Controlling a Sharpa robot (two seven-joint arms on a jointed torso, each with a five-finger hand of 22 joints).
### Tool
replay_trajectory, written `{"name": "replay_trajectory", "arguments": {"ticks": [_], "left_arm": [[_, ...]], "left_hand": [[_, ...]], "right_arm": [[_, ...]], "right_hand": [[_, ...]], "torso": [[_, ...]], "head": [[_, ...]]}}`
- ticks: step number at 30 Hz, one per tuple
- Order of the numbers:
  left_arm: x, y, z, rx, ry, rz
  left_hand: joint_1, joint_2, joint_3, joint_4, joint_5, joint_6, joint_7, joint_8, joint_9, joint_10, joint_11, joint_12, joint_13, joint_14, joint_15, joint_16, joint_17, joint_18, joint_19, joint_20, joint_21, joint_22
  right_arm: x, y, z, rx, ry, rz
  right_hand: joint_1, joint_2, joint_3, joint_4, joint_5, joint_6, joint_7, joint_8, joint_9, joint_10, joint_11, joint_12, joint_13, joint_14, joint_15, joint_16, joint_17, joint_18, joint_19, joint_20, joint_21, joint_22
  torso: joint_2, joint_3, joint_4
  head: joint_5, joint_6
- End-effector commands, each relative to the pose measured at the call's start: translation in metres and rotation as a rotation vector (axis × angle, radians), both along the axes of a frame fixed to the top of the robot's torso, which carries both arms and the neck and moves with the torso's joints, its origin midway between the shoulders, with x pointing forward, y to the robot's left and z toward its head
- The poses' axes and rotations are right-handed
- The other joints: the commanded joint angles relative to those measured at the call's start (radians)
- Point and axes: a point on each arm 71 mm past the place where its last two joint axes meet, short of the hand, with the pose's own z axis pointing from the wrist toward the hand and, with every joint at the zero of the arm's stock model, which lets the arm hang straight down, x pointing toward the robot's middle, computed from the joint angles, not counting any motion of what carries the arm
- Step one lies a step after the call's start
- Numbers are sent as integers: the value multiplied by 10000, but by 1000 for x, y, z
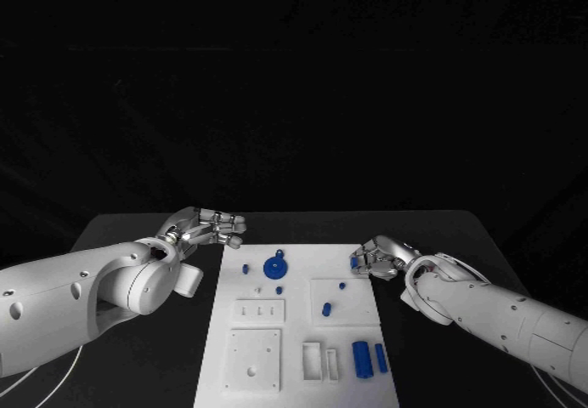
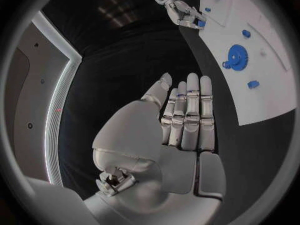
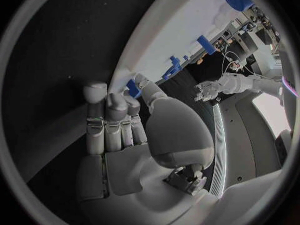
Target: Assemble the parts on the task board
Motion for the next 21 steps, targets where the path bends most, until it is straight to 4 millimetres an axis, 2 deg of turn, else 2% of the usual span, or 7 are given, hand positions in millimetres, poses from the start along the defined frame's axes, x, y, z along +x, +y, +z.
{"name": "replay_trajectory", "arguments": {"ticks": [1,4,7,10,12,17,21], "left_arm": [[-1,-3,1,-15,-23,-214],[-1,-3,1,-13,-16,-217],[-1,-3,1,-12,-11,-222],[-1,-3,1,-11,-6,-227],[-1,-3,1,-10,-4,-230],[-1,-3,1,-10,9,-245],[-1,-4,0,6,39,-309]], "left_hand": [[28,-45,17,27,-53,-71,-5,-10,5,-63,19,-46,11,-32,-9,-23,2,109,40,32,-76,7],[28,-45,17,27,-53,-71,-5,-10,5,-63,19,-46,11,-32,-9,-23,2,109,40,32,-76,7],[28,-45,17,27,-53,-71,-5,-10,5,-63,19,-46,11,-32,-9,-23,2,109,40,32,-76,7],[18,-34,16,40,-54,-66,-6,-8,6,-58,18,-44,12,-30,-8,-21,2,108,43,34,-80,6],[18,-34,16,40,-54,-66,-6,-8,6,-58,18,-44,12,-30,-8,-21,2,108,43,34,-80,6],[12,-19,18,55,-51,-61,-9,-8,6,-55,16,-45,11,-28,-10,-19,4,109,47,33,-85,3],[-3,14,21,88,-54,-24,-29,0,11,-16,-4,-41,13,-16,-16,-9,10,106,55,32,-90,1]], "right_arm": [[0,1,0,-7,-22,31],[0,1,0,-3,-64,18],[0,1,0,6,-122,3],[0,2,1,22,-211,-23],[0,2,1,37,-296,-54],[0,2,3,76,-487,-144],[-1,3,5,140,-633,-243]], "right_hand": [[-74,32,74,29,-63,164,14,-40,9,9,-47,39,13,-4,-28,59,12,29,323,-4,69,753],[-60,68,115,33,-87,311,-5,-32,14,11,-52,49,23,0,-30,67,21,28,324,-3,83,755],[-4,197,282,21,-325,778,-156,-31,36,22,-140,64,42,9,-85,79,37,8,328,-38,112,761],[54,304,527,-15,-736,1185,-271,-34,54,31,-204,65,58,9,-139,76,50,-41,322,-93,134,764],[126,451,803,-42,-1245,1436,-339,-18,76,44,-240,61,66,14,-174,85,71,-79,318,-130,154,768],[59,515,1228,7,-1789,1615,-400,-21,86,77,-276,46,79,34,-210,103,121,-132,315,-181,198,770],[48,425,1441,40,-1801,1641,-399,-23,86,120,-287,49,108,61,-227,103,156,-153,327,-208,256,775]], "torso": [[0,1,-5],[3,6,-6],[5,8,-8],[4,5,-7],[0,7,1],[1,9,3],[4,11,-19]], "head": [[1,3],[0,6],[3,3],[0,-5],[-11,-5],[-16,-13],[-11,-1]]}}
